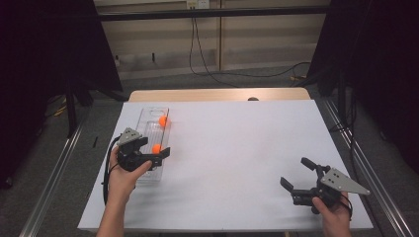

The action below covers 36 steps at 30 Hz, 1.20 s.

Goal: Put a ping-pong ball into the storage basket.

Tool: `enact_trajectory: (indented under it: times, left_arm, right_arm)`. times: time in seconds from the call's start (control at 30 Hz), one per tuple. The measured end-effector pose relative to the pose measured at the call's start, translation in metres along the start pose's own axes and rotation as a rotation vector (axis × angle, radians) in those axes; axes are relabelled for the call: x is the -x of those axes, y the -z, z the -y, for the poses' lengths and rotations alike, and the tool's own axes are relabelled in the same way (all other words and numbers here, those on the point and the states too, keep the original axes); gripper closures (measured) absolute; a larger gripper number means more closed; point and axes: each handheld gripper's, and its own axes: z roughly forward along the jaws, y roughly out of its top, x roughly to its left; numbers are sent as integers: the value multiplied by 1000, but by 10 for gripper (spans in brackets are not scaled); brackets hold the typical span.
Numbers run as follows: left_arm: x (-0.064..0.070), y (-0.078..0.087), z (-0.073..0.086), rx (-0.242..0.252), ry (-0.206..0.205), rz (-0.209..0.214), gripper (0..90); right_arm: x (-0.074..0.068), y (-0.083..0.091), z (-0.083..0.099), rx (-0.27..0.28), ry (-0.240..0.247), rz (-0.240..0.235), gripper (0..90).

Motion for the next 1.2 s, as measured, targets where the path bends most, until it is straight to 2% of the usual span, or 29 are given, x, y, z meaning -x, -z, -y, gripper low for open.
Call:
enact_trajectory:
  times: [0.27, 0.4, 0.53, 0.93, 1.03, 1.1, 1.2]
  left_arm:
    - [3, 9, 10, 75, -12, 22, 37]
    - [3, 12, 15, 90, -14, 23, 37]
    - [3, 13, 20, 83, -26, 24, 36]
    - [5, 21, 38, 141, -14, 59, 35]
    - [5, 23, 44, 153, -31, 61, 35]
    - [4, 25, 48, 174, -28, 61, 34]
    - [3, 27, 52, 212, -3, 65, 33]
  right_arm:
    - [-1, -1, 0, -1, 2, -4, 17]
    - [0, -1, 0, -4, 4, -4, 16]
    - [0, -1, 0, -6, 9, -5, 17]
    - [-1, -1, 1, -6, 11, -6, 17]
    - [-1, -1, 1, -6, 11, -4, 17]
    - [-1, -1, 1, -6, 11, -4, 17]
    - [-1, -2, 1, -11, 11, -6, 17]
